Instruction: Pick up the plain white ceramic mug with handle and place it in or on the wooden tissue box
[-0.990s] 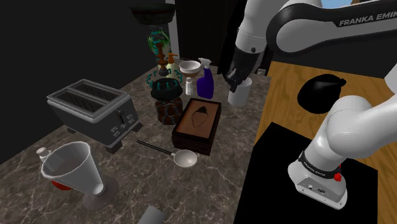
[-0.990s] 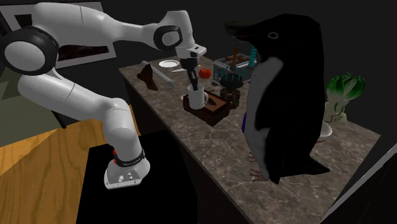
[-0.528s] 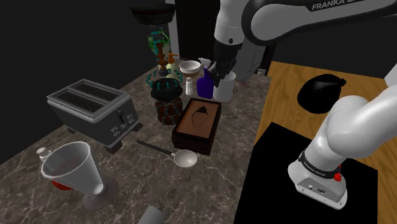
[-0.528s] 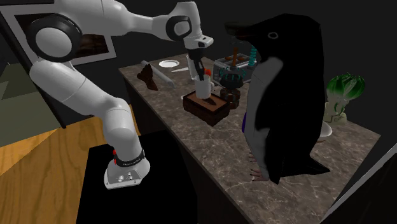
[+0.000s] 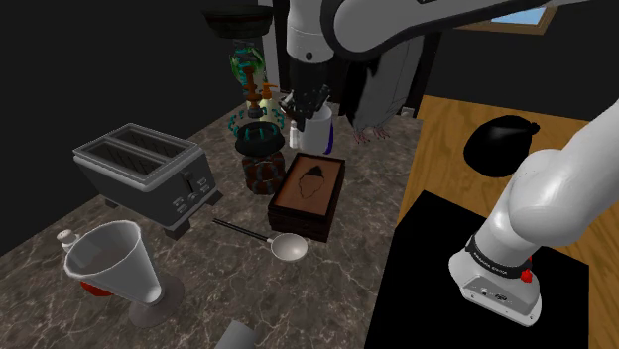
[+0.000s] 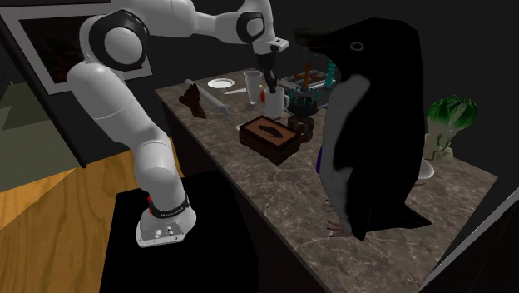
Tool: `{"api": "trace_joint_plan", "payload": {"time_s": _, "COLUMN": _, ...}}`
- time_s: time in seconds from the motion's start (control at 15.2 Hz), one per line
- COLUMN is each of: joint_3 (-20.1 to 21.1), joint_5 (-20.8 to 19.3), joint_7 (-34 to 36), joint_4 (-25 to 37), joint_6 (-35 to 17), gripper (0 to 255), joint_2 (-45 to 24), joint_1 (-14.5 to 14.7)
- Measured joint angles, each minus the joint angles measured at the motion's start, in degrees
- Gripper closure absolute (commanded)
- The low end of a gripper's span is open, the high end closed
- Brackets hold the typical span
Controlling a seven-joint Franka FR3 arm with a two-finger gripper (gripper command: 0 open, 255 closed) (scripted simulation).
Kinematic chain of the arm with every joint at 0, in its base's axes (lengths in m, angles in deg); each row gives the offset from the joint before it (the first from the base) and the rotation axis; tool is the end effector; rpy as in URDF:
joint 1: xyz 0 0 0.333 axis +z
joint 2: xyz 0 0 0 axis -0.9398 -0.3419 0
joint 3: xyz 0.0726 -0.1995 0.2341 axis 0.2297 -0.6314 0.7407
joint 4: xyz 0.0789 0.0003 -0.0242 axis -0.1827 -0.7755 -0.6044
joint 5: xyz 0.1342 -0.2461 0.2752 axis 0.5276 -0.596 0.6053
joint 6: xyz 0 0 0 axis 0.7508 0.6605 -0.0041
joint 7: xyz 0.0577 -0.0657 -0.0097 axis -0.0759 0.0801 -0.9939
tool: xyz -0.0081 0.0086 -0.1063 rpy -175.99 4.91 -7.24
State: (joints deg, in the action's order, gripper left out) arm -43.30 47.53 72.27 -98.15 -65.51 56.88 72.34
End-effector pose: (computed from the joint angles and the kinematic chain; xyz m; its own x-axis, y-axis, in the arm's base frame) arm 0.4558 0.2082 0.5579 0.9737 -0.1242 0.1912 -0.1327 -0.9906 0.0325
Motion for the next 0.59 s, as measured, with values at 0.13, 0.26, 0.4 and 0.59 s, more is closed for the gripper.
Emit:
{"api": "trace_joint_plan", "payload": {"time_s": 0.13, "joint_3": 0.22, "joint_5": -0.28, "joint_7": 0.38, "joint_4": -0.41, "joint_6": -1.11, "gripper": 255, "joint_2": -0.76, "joint_1": -0.03}}
{"api": "trace_joint_plan", "payload": {"time_s": 0.26, "joint_3": 0.31, "joint_5": -0.36, "joint_7": 0.60, "joint_4": -1.86, "joint_6": -2.70, "gripper": 255, "joint_2": -0.93, "joint_1": -0.01}}
{"api": "trace_joint_plan", "payload": {"time_s": 0.4, "joint_3": 0.37, "joint_5": -0.45, "joint_7": 0.77, "joint_4": -3.21, "joint_6": -4.21, "gripper": 255, "joint_2": -1.11, "joint_1": -0.01}}
{"api": "trace_joint_plan", "payload": {"time_s": 0.59, "joint_3": 0.51, "joint_5": -0.58, "joint_7": 1.09, "joint_4": -5.24, "joint_6": -6.41, "gripper": 255, "joint_2": -1.31, "joint_1": 0.02}}
